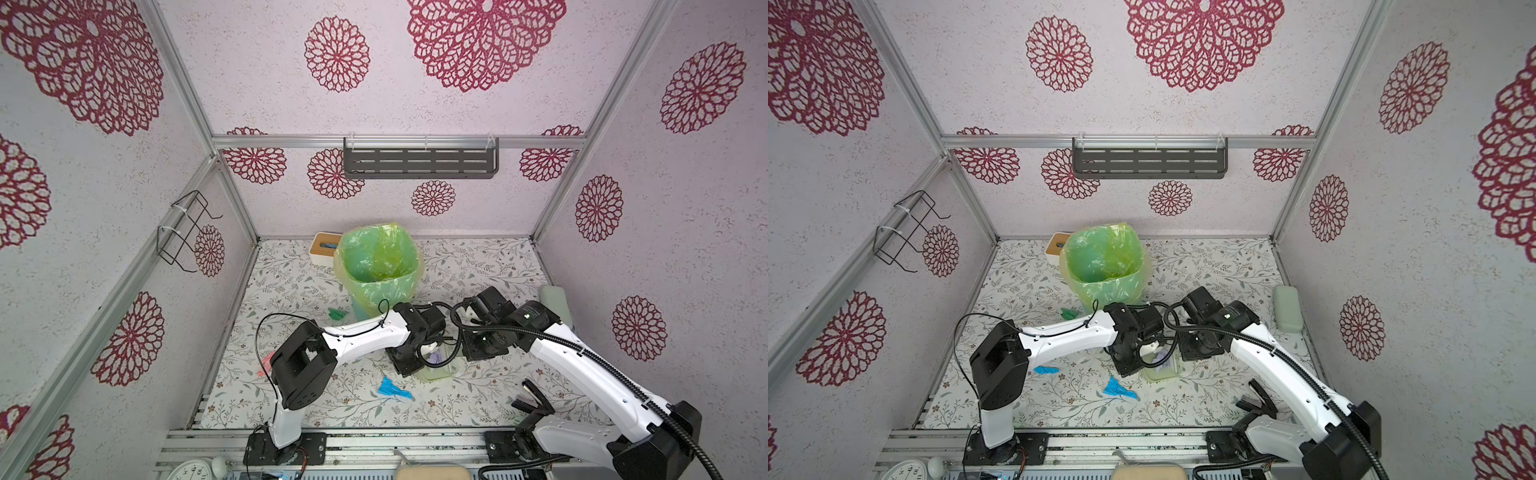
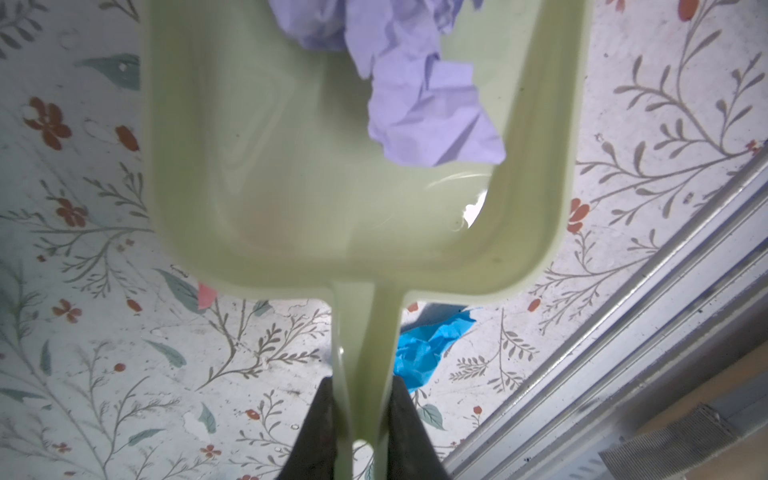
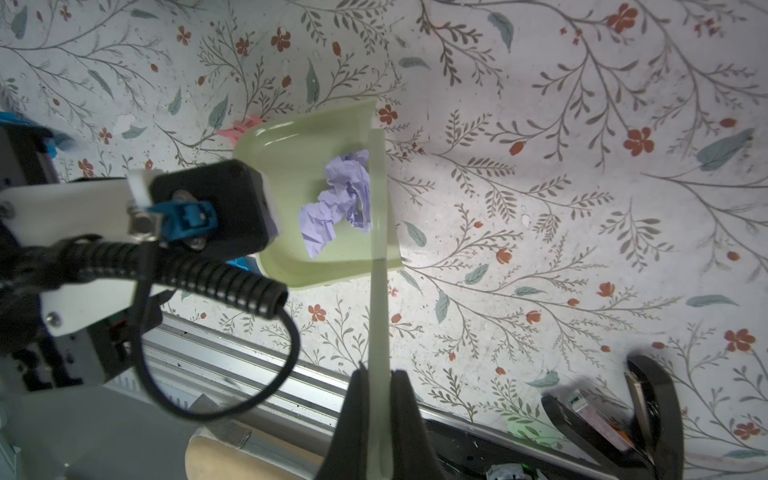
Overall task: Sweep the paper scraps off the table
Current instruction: 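Sweep the purple scrap into the dustpan with the right gripper's brush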
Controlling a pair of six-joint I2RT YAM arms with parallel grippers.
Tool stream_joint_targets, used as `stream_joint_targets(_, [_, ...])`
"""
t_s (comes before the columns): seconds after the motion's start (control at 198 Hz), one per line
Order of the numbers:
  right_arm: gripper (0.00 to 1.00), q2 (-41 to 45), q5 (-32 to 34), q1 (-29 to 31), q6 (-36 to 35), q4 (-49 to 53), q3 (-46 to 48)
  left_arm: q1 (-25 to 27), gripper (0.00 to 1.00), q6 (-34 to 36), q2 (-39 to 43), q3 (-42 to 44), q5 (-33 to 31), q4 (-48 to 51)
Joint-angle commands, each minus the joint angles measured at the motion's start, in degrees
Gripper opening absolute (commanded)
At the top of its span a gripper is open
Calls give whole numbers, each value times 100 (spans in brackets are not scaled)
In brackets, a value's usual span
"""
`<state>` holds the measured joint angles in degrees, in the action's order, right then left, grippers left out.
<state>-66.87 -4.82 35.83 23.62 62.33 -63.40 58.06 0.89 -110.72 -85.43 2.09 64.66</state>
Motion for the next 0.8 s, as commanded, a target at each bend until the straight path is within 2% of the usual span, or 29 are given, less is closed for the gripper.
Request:
stream_joint_targets(0.0, [0, 226, 592, -174, 77, 439, -337, 16, 10, 19, 49, 58, 28, -192])
stream_joint_targets(0.131, [0, 332, 728, -440, 73, 368, -285, 13, 10, 8, 109, 134, 13, -328])
stream_joint_targets(0.358, [0, 6, 807, -446, 82, -130, -160, -5, 9, -1, 128, 203, 13, -494])
stream_joint_targets(0.524, [0, -146, 322, -408, 110, -555, -130, -4, 9, 8, 163, 228, -2, -516])
stream_joint_targets(0.796, [0, 54, -341, -226, 264, -602, -142, -32, 9, -25, 229, 252, -34, -558])
